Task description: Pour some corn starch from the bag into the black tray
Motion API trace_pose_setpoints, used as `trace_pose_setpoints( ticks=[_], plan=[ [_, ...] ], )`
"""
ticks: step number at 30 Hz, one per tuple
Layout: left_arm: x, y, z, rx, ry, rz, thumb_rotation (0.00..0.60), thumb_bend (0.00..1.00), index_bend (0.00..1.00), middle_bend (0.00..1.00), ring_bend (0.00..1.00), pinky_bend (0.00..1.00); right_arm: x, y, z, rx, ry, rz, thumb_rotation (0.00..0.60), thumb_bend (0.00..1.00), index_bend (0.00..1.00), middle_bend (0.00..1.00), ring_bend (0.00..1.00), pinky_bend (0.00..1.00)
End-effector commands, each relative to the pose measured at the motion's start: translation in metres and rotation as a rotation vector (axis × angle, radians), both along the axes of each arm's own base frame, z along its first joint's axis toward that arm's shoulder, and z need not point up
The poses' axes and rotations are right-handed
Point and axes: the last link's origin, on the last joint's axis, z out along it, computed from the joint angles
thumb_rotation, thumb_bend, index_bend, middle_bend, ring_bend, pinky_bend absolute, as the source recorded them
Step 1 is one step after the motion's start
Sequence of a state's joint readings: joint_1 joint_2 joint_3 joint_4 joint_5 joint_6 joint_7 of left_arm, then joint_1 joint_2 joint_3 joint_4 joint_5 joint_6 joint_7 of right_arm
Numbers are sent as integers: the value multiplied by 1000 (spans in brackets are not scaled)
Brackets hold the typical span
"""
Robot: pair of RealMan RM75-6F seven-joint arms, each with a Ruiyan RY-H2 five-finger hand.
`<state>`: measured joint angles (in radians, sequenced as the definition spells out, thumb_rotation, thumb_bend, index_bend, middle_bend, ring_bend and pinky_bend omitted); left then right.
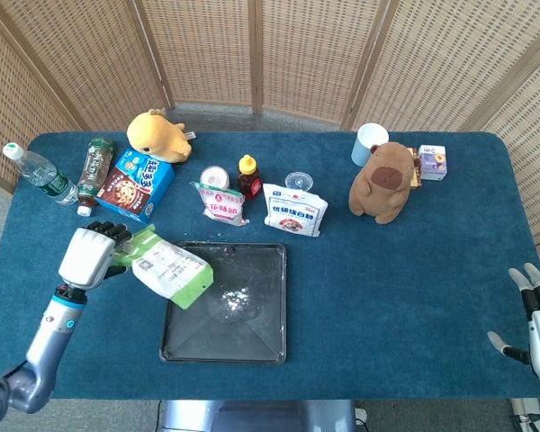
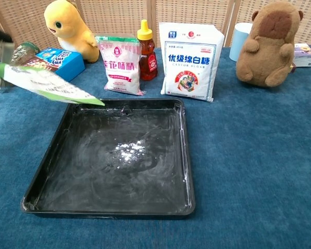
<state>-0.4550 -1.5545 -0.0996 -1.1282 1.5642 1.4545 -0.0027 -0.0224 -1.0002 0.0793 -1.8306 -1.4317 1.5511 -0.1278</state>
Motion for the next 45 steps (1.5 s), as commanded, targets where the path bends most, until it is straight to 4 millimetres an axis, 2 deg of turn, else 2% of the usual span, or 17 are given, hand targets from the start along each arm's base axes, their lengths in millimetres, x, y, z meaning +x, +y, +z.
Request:
trace_pose_setpoints(
  ticks=[1,4,5,7,8,9,10,11,21,26,31,35,39,41,45],
  plan=[
    [-16,-2,-15,-6,-79,101,600,187,687,612,580,610,0,0,0,0,1,-2,600,78,109,4,0,0],
    [-22,-4,-22,-27,-92,135,600,182,686,605,571,593,-1,-1,0,2,2,-2,600,79,108,4,0,0],
    [-26,-7,-27,-74,-98,159,600,170,661,536,500,545,-1,-1,-1,3,2,-2,600,79,108,4,0,0],
    [-30,-10,-31,-164,-101,190,600,120,461,270,244,393,0,0,-1,3,2,-1,600,78,108,4,0,0],
    [-30,-11,-30,-179,-105,195,600,84,266,106,94,296,0,0,-1,2,3,-1,600,78,108,4,0,0],
    [-28,-12,-29,-182,-115,189,600,57,107,19,16,232,0,0,-1,2,3,-1,600,78,109,4,0,0],
    [-27,-14,-28,-184,-124,182,600,41,22,0,0,202,0,0,0,2,2,-1,600,78,109,4,0,0],
    [-27,-16,-27,-189,-134,179,600,35,3,0,0,196,0,0,0,1,2,-1,600,78,109,4,0,0],
    [-26,-34,-17,-223,-153,174,600,4,0,0,0,163,0,0,-2,6,5,0,600,78,109,4,0,0],
    [-23,-55,-7,-232,-111,155,600,0,0,0,0,154,0,-1,-1,6,4,-3,600,79,108,4,0,0],
    [-20,-76,10,-238,-50,159,600,0,0,0,0,142,1,0,-1,7,2,0,600,78,109,4,0,0],
    [-22,-82,27,-188,-24,154,600,0,0,0,0,142,1,0,-1,7,3,1,600,78,109,4,0,0],
    [-31,-85,43,-130,2,175,600,0,0,0,0,142,1,0,-1,6,1,4,600,78,109,4,0,0],
    [-43,-88,59,-64,32,201,600,0,0,0,0,142,2,1,1,0,0,6,600,78,108,4,0,0],
    [-60,-88,75,21,55,230,600,1,0,0,0,142,3,1,2,-6,1,11,600,79,108,4,0,0]
  ],
)
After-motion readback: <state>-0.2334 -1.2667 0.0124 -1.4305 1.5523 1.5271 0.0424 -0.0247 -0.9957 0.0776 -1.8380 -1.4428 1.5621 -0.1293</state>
